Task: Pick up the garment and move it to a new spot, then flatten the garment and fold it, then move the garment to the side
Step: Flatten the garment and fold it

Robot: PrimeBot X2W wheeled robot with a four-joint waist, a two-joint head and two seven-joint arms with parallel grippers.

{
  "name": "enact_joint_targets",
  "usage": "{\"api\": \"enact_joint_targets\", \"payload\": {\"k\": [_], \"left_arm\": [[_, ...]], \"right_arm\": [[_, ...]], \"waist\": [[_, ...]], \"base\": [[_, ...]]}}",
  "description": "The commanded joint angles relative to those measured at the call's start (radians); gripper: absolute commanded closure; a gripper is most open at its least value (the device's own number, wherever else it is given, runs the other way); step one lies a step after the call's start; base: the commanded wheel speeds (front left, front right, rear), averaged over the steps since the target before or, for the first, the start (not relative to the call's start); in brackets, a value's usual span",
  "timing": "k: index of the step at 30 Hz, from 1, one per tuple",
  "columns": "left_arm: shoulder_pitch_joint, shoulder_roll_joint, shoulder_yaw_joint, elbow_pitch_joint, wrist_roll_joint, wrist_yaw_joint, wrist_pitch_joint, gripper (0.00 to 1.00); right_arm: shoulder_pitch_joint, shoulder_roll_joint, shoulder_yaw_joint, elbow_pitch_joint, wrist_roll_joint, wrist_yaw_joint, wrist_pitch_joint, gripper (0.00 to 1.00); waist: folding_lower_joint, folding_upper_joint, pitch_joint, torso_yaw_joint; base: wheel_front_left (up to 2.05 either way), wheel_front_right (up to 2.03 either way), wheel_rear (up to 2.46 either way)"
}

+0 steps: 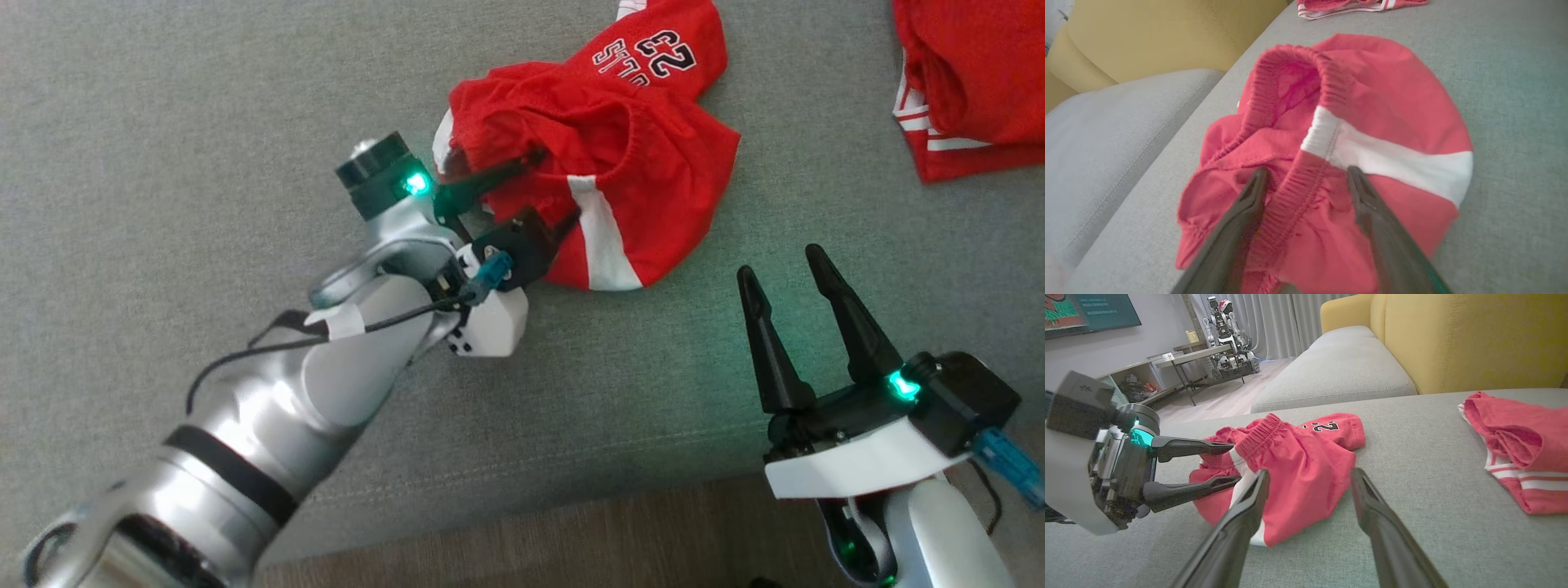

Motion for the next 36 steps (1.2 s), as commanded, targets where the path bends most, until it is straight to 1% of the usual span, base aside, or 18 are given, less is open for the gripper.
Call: {"api": "enact_joint_targets", "payload": {"k": [1, 12, 13, 14, 15, 16, 18, 19, 21, 25, 28, 30, 32, 34, 36], "left_arm": [[-0.059, 0.028, 0.017, -0.034, -0.001, 0.002, 0.003, 0.00], [-0.060, 0.067, -0.046, -0.130, 0.035, 0.003, 0.048, 0.00], [-0.057, 0.072, -0.049, -0.137, 0.036, 0.004, 0.055, 0.06], [-0.054, 0.077, -0.051, -0.143, 0.037, 0.004, 0.061, 0.24], [-0.051, 0.082, -0.052, -0.149, 0.036, 0.007, 0.066, 0.38], [-0.048, 0.087, -0.052, -0.156, 0.036, 0.009, 0.071, 0.49], [-0.042, 0.096, -0.050, -0.171, 0.032, 0.017, 0.080, 0.55], [-0.038, 0.101, -0.049, -0.178, 0.030, 0.019, 0.085, 0.65], [-0.029, 0.111, -0.050, -0.192, 0.021, 0.018, 0.101, 1.00], [-0.015, 0.134, -0.060, -0.221, -0.008, 0.012, 0.142, 1.00], [-0.011, 0.146, -0.062, -0.249, -0.065, 0.006, 0.163, 1.00], [-0.005, 0.137, -0.041, -0.275, -0.165, 0.003, 0.168, 1.00], [-0.014, 0.126, -0.033, -0.311, -0.298, 0.002, 0.185, 1.00], [-0.058, 0.131, -0.037, -0.354, -0.411, 0.002, 0.221, 1.00], [-0.109, 0.136, -0.019, -0.385, -0.506, 0.002, 0.256, 1.00]], "right_arm": [[-0.017, -0.009, 0.018, -0.036, 0.004, 0.000, -0.009, 0.00], [-0.013, 0.002, 0.023, -0.024, 0.005, 0.000, -0.009, 0.00], [-0.013, 0.002, 0.024, -0.023, 0.005, 0.000, -0.009, 0.00], [-0.013, 0.003, 0.025, -0.021, 0.005, 0.000, -0.009, 0.00], [-0.014, 0.003, 0.026, -0.020, 0.005, 0.000, -0.009, 0.00], [-0.014, 0.004, 0.026, -0.019, 0.006, 0.000, -0.009, 0.00], [-0.012, 0.004, 0.026, -0.018, 0.006, 0.000, -0.009, 0.00], [-0.011, 0.004, 0.026, -0.017, 0.006, 0.000, -0.009, 0.00], [-0.008, 0.005, 0.025, -0.014, 0.006, 0.000, -0.009, 0.00], [-0.008, 0.006, 0.027, -0.009, 0.008, 0.000, -0.009, 0.00], [-0.014, 0.011, 0.031, -0.009, 0.011, 0.000, -0.009, 0.00], [-0.019, 0.016, 0.038, -0.007, 0.013, 0.000, -0.009, 0.00], [-0.026, 0.021, 0.045, -0.006, 0.016, 0.000, -0.009, 0.00], [-0.034, 0.028, 0.048, -0.007, 0.018, 0.000, -0.009, 0.00], [-0.042, 0.033, 0.048, -0.007, 0.021, 0.000, -0.009, 0.00]], "waist": [[-0.0001, 0.0000, 0.000, -0.002], [-0.0001, 0.0000, -0.013, -0.020], [-0.0001, 0.0000, -0.015, -0.023], [-0.0001, 0.0000, -0.016, -0.025], [-0.0001, 0.0000, -0.017, -0.028], [-0.0001, 0.0000, -0.019, -0.030], [-0.0001, 0.0000, -0.022, -0.033], [-0.0001, 0.0000, -0.024, -0.034], [-0.0001, 0.0000, -0.028, -0.035], [-0.0001, 0.0000, -0.040, -0.041], [-0.0001, 0.0000, -0.055, -0.053], [-0.0001, 0.0000, -0.068, -0.066], [-0.0001, 0.0000, -0.076, -0.080], [-0.0001, 0.0000, -0.080, -0.094], [-0.0001, 0.0000, -0.088, -0.107]], "base": [[0.00, 0.00, 0.00], [0.00, 0.00, 0.00], [0.00, 0.00, 0.00], [0.00, 0.00, 0.00], [0.00, 0.00, 0.00], [0.00, 0.00, 0.00], [0.00, 0.00, 0.00], [0.00, 0.00, 0.00], [0.00, 0.00, 0.00], [0.00, 0.00, 0.00], [0.00, 0.00, 0.00], [0.00, 0.00, 0.00], [0.00, 0.00, 0.00], [0.00, 0.00, 0.00], [0.00, 0.00, 0.00]]}}
